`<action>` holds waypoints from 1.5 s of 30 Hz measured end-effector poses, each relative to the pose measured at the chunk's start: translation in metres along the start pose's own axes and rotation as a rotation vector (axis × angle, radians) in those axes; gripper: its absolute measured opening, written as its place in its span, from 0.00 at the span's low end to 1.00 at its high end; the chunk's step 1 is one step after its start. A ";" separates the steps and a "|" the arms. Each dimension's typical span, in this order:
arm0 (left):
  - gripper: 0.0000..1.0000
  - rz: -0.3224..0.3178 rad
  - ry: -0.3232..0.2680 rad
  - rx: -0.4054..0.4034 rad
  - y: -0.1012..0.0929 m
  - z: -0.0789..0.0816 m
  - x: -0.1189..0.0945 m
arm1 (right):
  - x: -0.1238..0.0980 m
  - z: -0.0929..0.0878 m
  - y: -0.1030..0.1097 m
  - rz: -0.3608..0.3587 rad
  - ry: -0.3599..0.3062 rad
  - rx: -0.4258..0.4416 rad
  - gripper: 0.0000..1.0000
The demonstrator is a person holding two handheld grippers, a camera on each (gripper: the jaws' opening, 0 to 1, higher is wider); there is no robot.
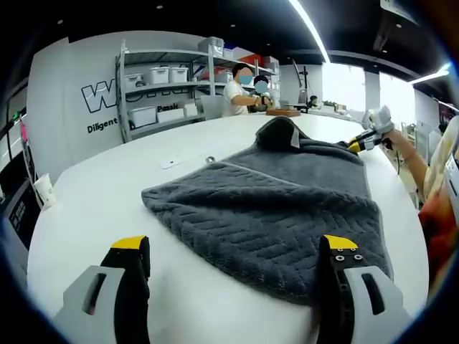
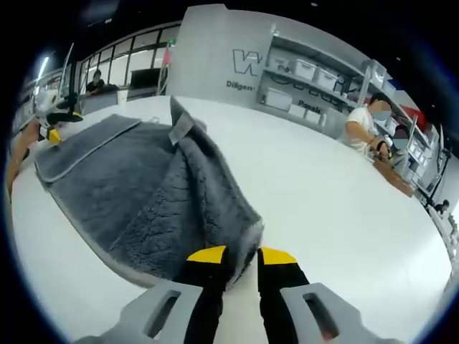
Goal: Open the folded towel by lifting each exposed corner and separating the folded layers until the towel lies flat within the target outline without major curled edges
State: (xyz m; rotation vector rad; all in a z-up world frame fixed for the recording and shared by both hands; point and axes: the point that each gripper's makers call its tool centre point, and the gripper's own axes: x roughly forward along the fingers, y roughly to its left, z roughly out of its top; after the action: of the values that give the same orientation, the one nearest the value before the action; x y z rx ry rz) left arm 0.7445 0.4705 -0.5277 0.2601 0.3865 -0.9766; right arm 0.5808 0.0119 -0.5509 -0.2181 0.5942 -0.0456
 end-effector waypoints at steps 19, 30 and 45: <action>0.97 -0.010 -0.006 0.005 -0.004 0.004 -0.002 | 0.019 0.097 0.024 0.129 -0.157 -0.116 0.41; 0.97 -0.035 -0.004 0.013 -0.011 0.004 -0.002 | 0.068 0.133 0.063 0.296 -0.131 -0.190 0.33; 0.97 -0.030 -0.005 0.008 -0.009 0.004 -0.003 | 0.115 0.118 0.065 0.381 -0.004 -0.124 0.00</action>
State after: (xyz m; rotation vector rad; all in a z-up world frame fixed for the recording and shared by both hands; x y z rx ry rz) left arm 0.7367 0.4663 -0.5232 0.2594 0.3829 -1.0087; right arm 0.7411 0.0855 -0.5335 -0.2222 0.6269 0.3604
